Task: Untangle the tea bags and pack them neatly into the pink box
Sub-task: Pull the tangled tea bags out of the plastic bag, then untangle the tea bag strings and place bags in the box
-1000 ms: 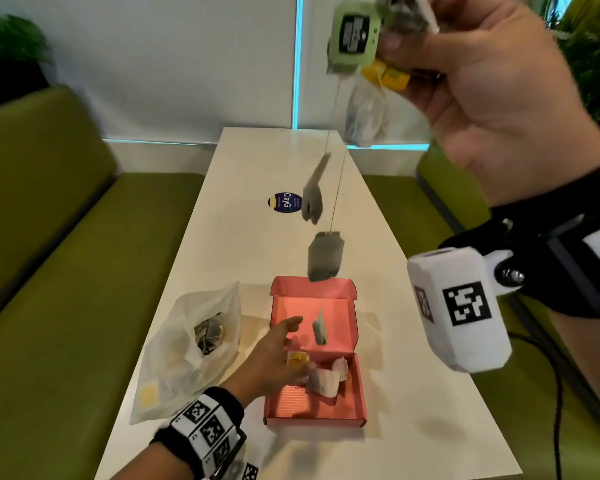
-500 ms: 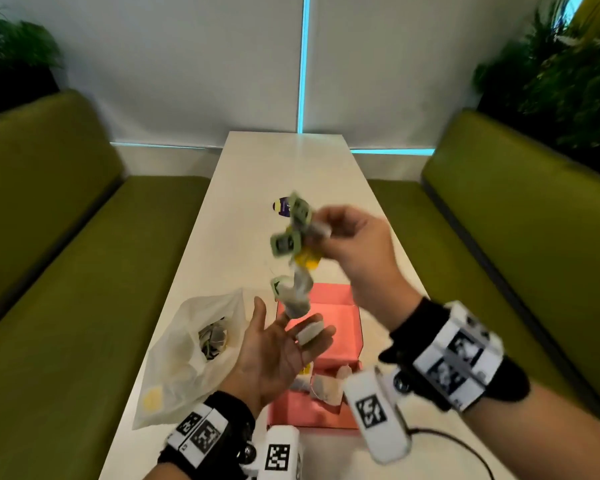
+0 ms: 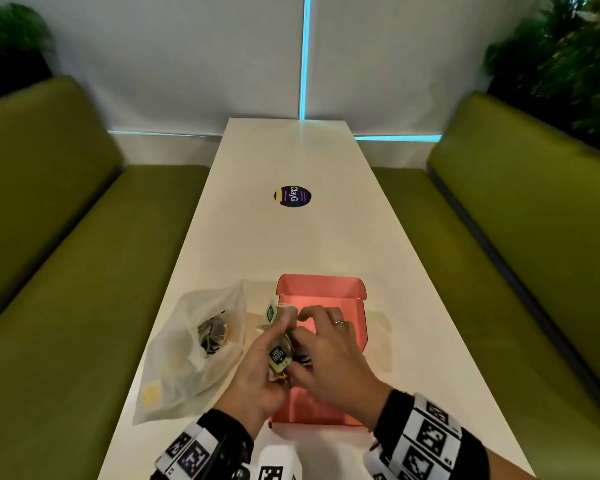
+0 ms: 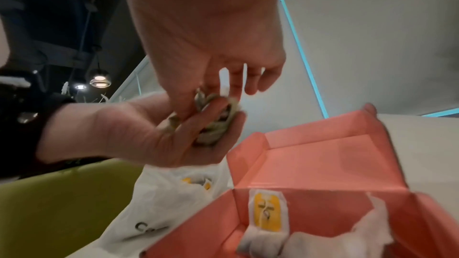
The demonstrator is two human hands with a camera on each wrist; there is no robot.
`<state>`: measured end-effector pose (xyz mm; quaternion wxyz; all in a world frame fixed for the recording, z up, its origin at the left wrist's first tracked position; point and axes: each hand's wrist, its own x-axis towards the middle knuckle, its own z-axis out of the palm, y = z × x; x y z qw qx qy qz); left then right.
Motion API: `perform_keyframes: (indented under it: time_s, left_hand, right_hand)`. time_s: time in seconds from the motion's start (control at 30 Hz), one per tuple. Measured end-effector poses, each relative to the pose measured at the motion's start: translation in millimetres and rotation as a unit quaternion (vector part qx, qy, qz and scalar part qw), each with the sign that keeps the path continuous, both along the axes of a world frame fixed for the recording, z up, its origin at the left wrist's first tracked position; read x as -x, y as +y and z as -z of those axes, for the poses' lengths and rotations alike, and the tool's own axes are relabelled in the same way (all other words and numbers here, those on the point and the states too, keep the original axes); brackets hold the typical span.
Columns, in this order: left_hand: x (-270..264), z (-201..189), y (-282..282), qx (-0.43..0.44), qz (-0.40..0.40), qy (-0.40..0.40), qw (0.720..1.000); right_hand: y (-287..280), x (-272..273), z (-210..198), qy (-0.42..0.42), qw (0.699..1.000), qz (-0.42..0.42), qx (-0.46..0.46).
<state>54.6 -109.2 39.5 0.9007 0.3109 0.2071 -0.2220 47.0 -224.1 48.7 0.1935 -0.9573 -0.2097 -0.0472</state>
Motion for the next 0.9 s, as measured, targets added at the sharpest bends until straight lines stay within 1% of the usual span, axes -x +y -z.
perform_keyframes:
  time_s: [0.03,0.1,0.13,0.2,0.27,0.3,0.37,0.4,0.47,0.57,0.67,0.73,0.8,0.9]
  left_hand:
    - [1,3,0,-0.013,-0.001,0.012,1.0]
    - [1,11,4,-0.046,0.001,0.043,0.998]
    - [1,17,6,-0.072,0.006,0.063,0.995]
    - [2,25,9,-0.128,0.016,0.086,0.988]
    - [7,25,10,-0.185,0.016,0.069,0.98]
    - [9,24,10,-0.226,0.016,0.046,0.973]
    - [16,25,12,-0.309,0.026,-0.007,0.951]
    - [19,25,13,-0.34,0.03,-0.025,0.94]
    - [21,27,15,-0.379,0.034,-0.037,0.924]
    - [19,29,14,-0.402,0.035,-0.021,0.915]
    - [18,30,13,-0.392,0.035,-0.003,0.919]
    - [17,32,14,-0.386,0.036,0.006,0.922]
    - [18,32,16,-0.382,0.036,0.005,0.923]
    - [21,31,19,-0.379,0.043,-0.009,0.924]
  right_hand:
    - [-4,0,2,0.031,0.999,-0.02,-0.011]
    - [-15,1,-1,0.149,0.984,-0.058,-0.085]
    - [-20,0,-1,0.174,0.976,-0.064,-0.115]
    - [-29,-2,3,0.173,0.97,-0.047,-0.165]
    - [-36,-2,10,0.159,0.97,-0.003,-0.183]
    - [-40,0,16,0.152,0.976,0.01,-0.158]
    - [-45,8,30,0.155,0.987,-0.004,-0.048]
    - [-47,13,36,0.172,0.985,-0.019,0.005]
    - [-51,21,47,0.2,0.976,-0.042,0.069]
    - [-55,22,56,0.213,0.971,-0.047,0.102]
    - [-58,20,54,0.225,0.968,-0.056,0.098]
    - [-57,17,50,0.195,0.979,-0.038,0.054]
    - [-53,9,46,0.15,0.989,0.008,0.003]
    - [-37,-9,47,0.09,0.994,0.051,-0.027]
